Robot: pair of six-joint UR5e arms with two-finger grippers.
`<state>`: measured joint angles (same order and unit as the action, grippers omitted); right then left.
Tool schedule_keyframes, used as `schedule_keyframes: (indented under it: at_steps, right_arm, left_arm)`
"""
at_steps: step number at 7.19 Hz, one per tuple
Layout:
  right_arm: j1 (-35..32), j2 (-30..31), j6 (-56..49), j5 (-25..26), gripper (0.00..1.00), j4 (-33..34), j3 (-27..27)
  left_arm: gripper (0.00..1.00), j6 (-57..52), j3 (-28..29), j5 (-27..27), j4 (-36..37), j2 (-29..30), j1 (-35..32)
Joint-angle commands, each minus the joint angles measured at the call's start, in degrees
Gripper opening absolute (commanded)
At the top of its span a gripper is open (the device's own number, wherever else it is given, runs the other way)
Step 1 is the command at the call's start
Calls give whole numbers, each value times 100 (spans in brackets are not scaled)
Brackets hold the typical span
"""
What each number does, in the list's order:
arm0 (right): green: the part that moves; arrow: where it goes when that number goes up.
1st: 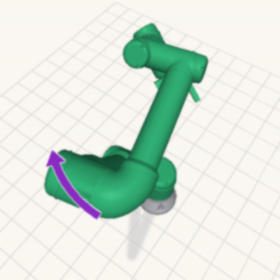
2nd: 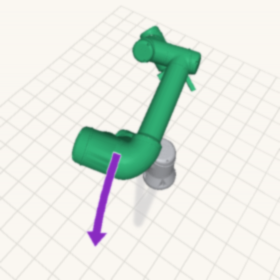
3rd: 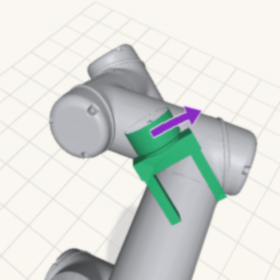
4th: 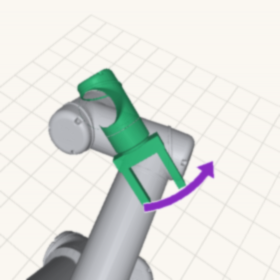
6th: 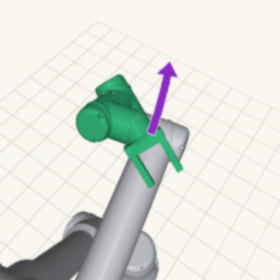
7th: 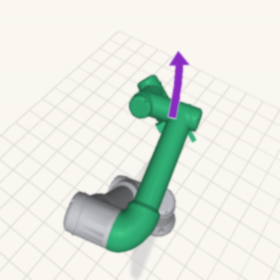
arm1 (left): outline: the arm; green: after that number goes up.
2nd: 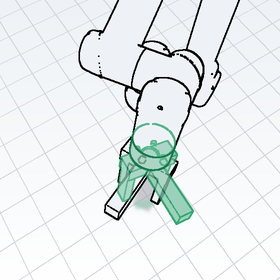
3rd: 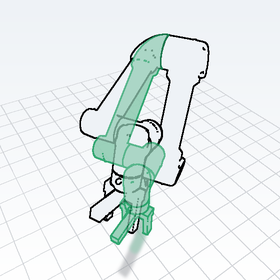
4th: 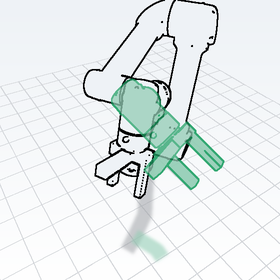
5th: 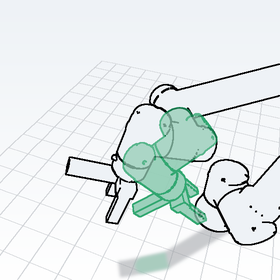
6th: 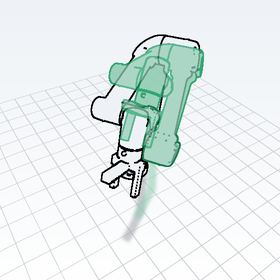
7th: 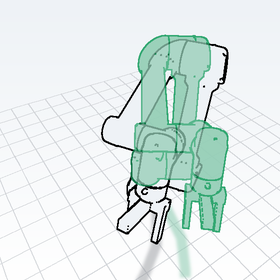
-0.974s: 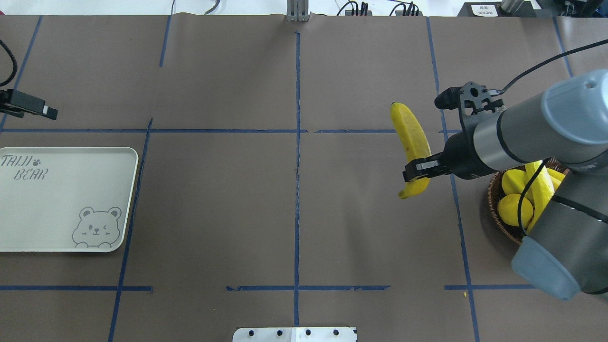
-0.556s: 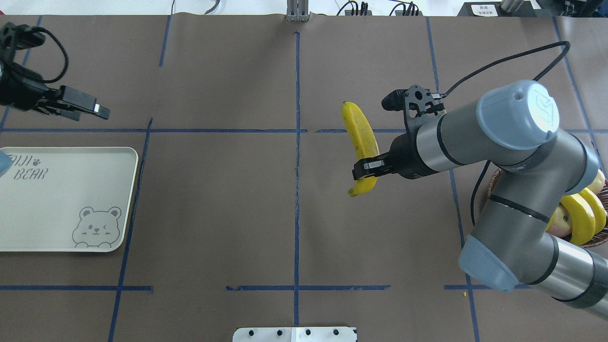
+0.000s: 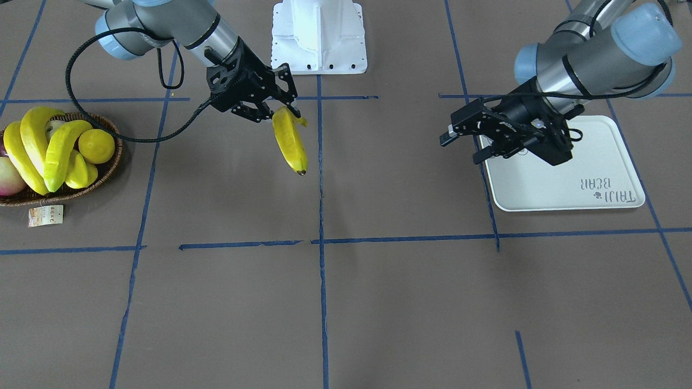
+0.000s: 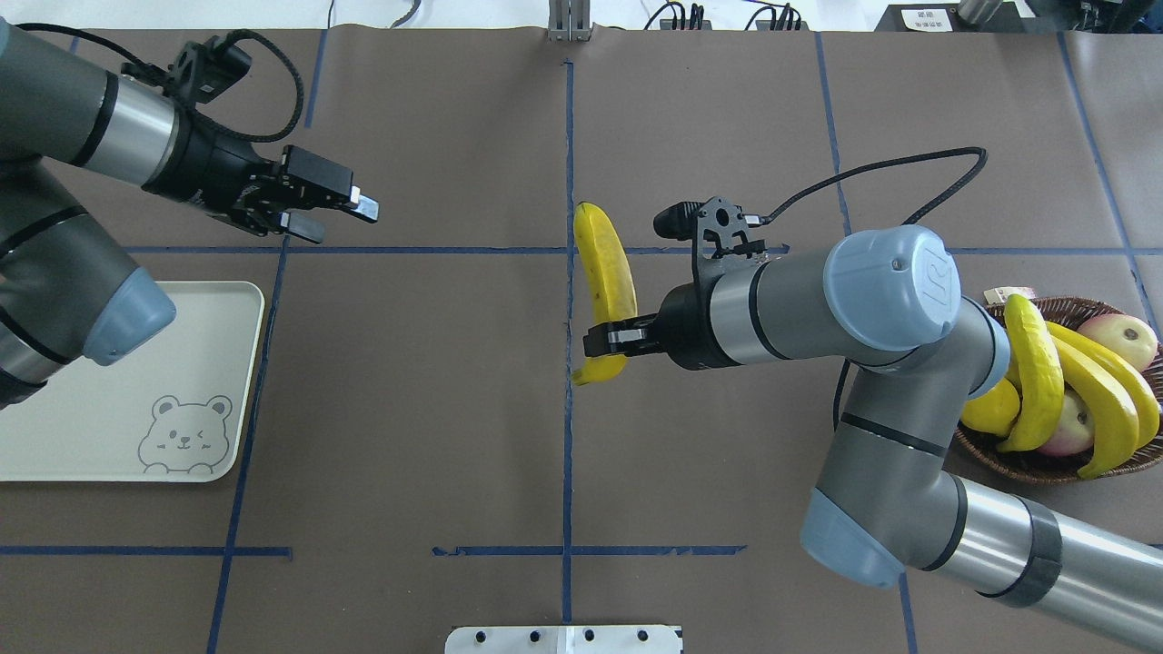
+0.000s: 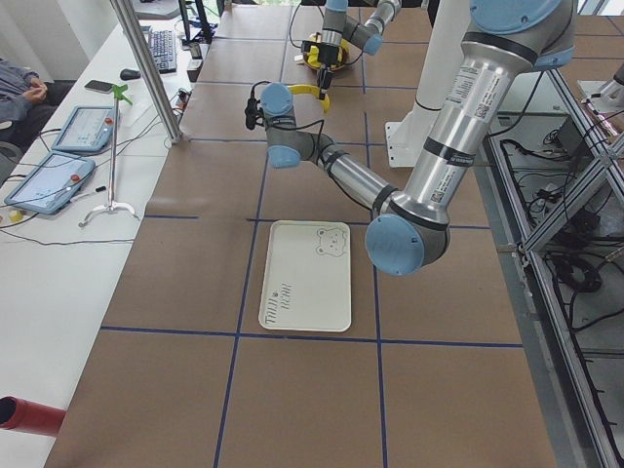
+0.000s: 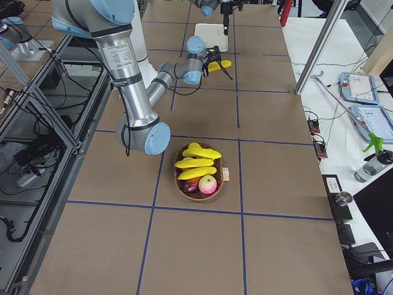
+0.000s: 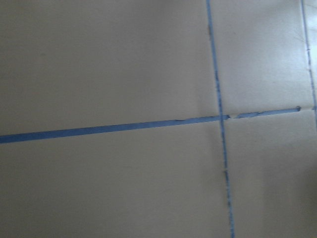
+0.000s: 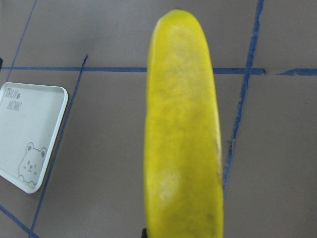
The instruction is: Transfer all bananas from basket to plate
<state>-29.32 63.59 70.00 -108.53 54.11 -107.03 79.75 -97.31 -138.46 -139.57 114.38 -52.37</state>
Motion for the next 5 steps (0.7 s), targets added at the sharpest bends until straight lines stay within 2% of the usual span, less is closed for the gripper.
schedule_keyframes:
  at_steps: [1,2,5]
  right_arm:
    - [293,-364,345,531,4,-120,226]
    - [391,-504,356,647,4,-120,235]
    - [506,-892,471,842,4,-120,542]
  left_arm:
    - [100,969,-76,570,-140,417,444]
    - [100,1268,-95,1018,-192,532,681]
    - [100,1438,-60,1391,-202,647,1017]
